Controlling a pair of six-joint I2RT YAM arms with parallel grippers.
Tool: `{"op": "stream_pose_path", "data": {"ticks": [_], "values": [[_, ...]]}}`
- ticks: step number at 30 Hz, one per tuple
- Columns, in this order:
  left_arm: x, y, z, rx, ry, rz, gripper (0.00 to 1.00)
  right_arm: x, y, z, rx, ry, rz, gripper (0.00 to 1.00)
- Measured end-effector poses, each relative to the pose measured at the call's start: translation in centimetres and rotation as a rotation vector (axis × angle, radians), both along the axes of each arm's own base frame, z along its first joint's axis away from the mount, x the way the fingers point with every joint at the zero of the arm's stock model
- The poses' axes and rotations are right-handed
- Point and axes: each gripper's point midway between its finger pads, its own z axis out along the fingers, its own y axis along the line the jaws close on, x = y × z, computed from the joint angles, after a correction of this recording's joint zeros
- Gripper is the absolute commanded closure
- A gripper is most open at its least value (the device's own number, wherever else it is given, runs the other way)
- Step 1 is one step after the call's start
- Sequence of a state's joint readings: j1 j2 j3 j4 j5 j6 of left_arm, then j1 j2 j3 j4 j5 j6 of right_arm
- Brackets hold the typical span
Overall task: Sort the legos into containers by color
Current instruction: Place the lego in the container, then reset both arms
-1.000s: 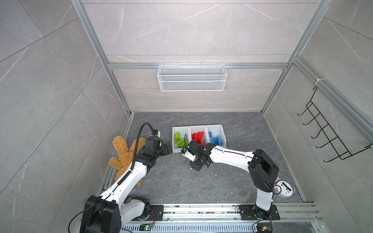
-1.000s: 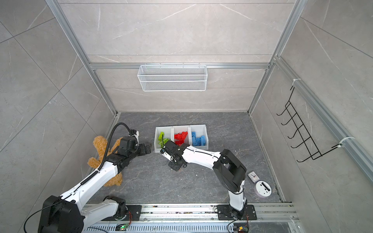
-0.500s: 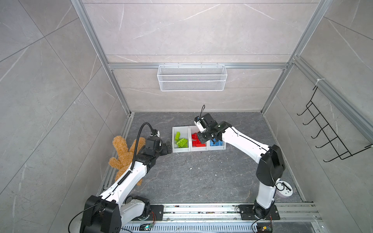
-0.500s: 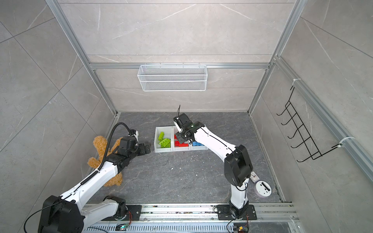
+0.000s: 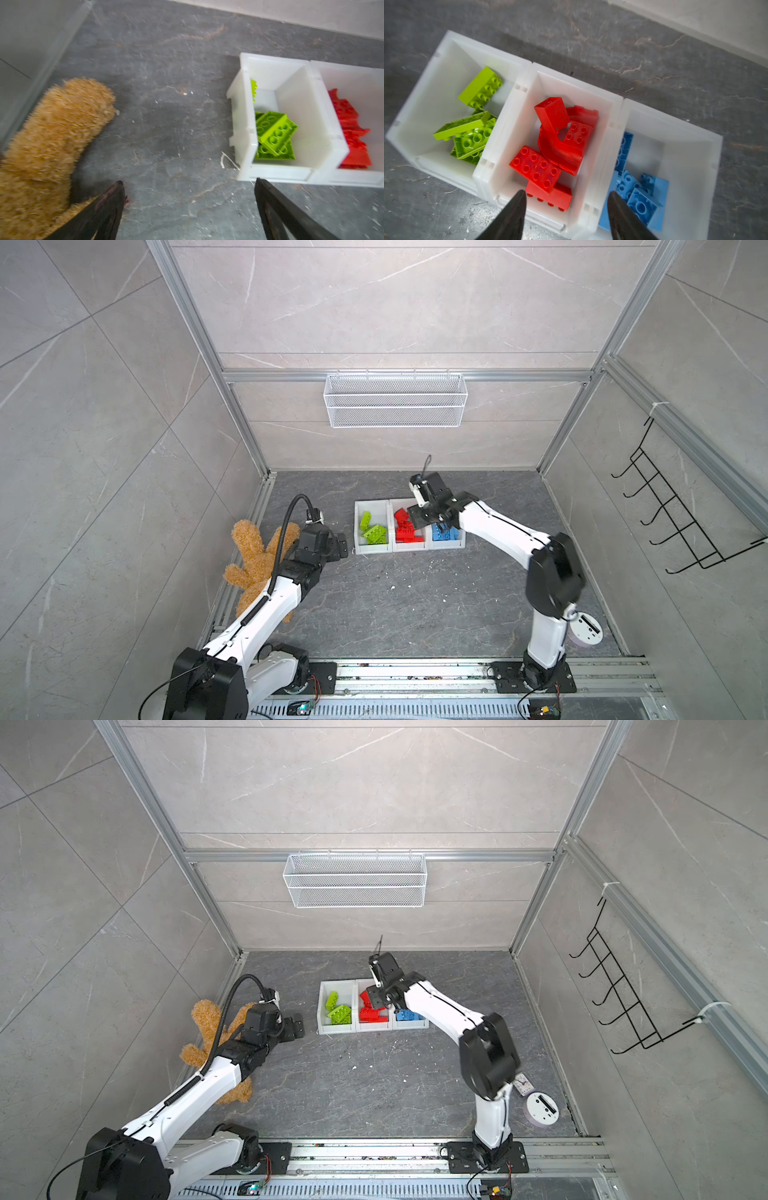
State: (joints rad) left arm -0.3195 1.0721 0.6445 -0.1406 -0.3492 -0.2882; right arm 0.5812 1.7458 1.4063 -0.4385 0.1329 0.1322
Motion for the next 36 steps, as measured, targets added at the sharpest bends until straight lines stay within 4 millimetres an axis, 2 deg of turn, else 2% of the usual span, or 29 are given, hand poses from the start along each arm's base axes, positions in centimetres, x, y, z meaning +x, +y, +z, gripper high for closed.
{"op": "stream_pose_path", "data": {"ticks": [2, 5, 7, 9, 11, 15, 17, 20, 22, 24, 26, 28, 31, 36], "values": [[0.1, 1.5, 0.2, 0.068, -0.060, 0.048, 0.00, -1.9, -4.5, 1.7, 0.041, -0.069, -0.080, 0.28], [0.2, 3.9, -1.0, 0.177, -0.112, 0.111, 0.00, -3.8, -13.4, 4.0, 0.074, -0.228, -0.303, 0.20], [0.5, 5.1, -2.6, 0.229, -0.110, 0.135, 0.00, -5.0, -17.5, 4.1, 0.053, -0.316, -0.430, 0.12], [0.9, 6.2, -4.3, 0.271, -0.094, 0.149, 0.00, -6.1, -19.7, 3.1, 0.009, -0.377, -0.500, 0.07], [1.2, 7.2, -5.6, 0.297, -0.083, 0.164, 0.01, -6.7, -21.7, 0.7, -0.054, -0.398, -0.560, 0.06], [2.2, 8.7, -6.6, 0.284, -0.099, 0.194, 0.00, -6.8, -25.4, -3.4, -0.134, -0.401, -0.664, 0.05], [2.9, 9.6, -6.9, 0.249, -0.119, 0.201, 0.01, -6.1, -26.1, -5.5, -0.153, -0.413, -0.675, 0.05], [3.5, 10.8, -8.1, 0.194, -0.110, 0.196, 0.01, -5.5, -25.5, -9.0, -0.152, -0.406, -0.614, 0.06], [3.8, 10.9, -8.2, 0.164, -0.120, 0.182, 0.00, -5.6, -25.1, -9.8, -0.134, -0.400, -0.586, 0.05], [4.1, 10.7, -8.1, 0.146, -0.141, 0.165, 0.00, -5.4, -25.3, -8.9, -0.079, -0.463, -0.588, 0.00], [4.4, 10.3, -7.9, 0.131, -0.156, 0.142, 0.00, -4.9, -25.8, -8.3, -0.052, -0.516, -0.602, 0.00], [4.6, 9.9, -7.8, 0.119, -0.163, 0.124, 0.00, -4.5, -25.7, -8.5, -0.041, -0.504, -0.593, 0.00], [4.7, 9.7, -7.7, 0.110, -0.175, 0.109, 0.00, -3.7, -25.7, -7.5, -0.011, -0.537, -0.585, 0.00], [4.8, 9.5, -7.5, 0.106, -0.181, 0.103, 0.00, -3.4, -25.5, -7.0, 0.006, -0.549, -0.574, 0.00]]}}
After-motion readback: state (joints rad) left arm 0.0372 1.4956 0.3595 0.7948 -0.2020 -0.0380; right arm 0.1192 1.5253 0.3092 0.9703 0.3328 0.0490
